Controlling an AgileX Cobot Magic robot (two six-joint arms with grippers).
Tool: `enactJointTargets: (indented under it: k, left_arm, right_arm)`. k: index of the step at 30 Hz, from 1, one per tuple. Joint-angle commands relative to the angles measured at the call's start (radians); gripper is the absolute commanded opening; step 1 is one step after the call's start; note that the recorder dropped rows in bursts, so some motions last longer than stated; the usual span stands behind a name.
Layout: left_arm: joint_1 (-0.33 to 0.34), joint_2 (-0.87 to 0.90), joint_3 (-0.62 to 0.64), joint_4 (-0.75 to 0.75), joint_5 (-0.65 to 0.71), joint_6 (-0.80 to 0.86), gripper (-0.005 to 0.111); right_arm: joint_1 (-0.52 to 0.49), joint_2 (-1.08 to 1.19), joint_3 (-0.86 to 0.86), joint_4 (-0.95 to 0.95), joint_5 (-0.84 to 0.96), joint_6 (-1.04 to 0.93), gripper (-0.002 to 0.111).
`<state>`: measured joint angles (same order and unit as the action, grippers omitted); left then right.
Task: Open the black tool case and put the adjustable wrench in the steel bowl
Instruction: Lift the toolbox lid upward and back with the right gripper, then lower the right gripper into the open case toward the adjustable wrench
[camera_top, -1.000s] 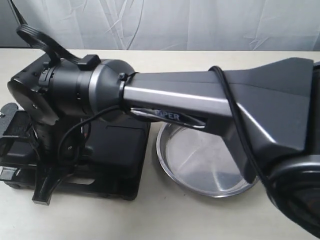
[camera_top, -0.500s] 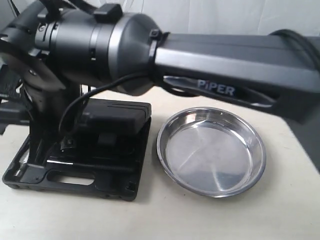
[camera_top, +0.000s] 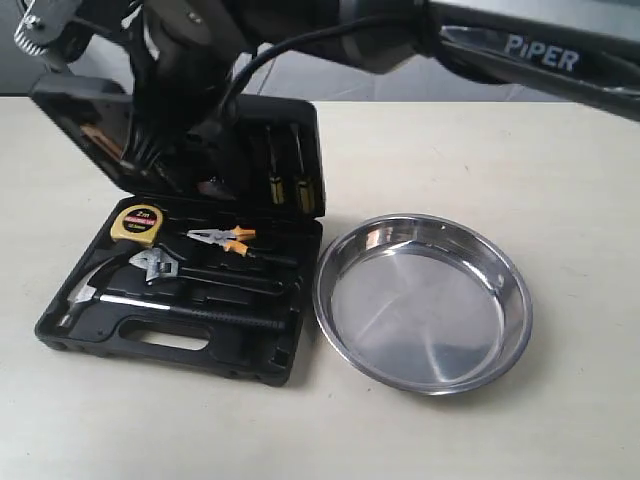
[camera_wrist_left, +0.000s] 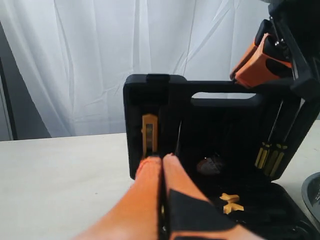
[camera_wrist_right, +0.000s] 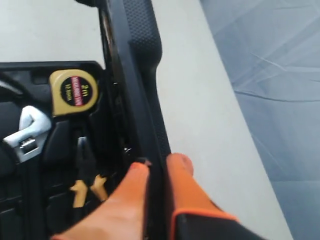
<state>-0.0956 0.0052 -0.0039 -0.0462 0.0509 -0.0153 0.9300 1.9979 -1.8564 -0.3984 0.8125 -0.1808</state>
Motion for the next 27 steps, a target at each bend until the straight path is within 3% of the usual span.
enactJointTargets:
  k: [1, 11, 27]
  left_arm:
    - [-0.007, -0.005, 0.004, 0.007, 0.001, -0.001, 0.0]
    - [-0.007, -0.005, 0.004, 0.007, 0.001, -0.001, 0.0]
    - [-0.007, -0.005, 0.004, 0.007, 0.001, -0.001, 0.0]
  right_arm:
    - [-0.089, 0.004, 0.008, -0.02, -0.016, 0.032, 0.0]
    - [-0.22, 0.054, 0.008, 0.097, -0.086, 0.063, 0.0]
    - [-0.232, 0.262, 0.008, 0.021, -0.228, 0.062, 0.0]
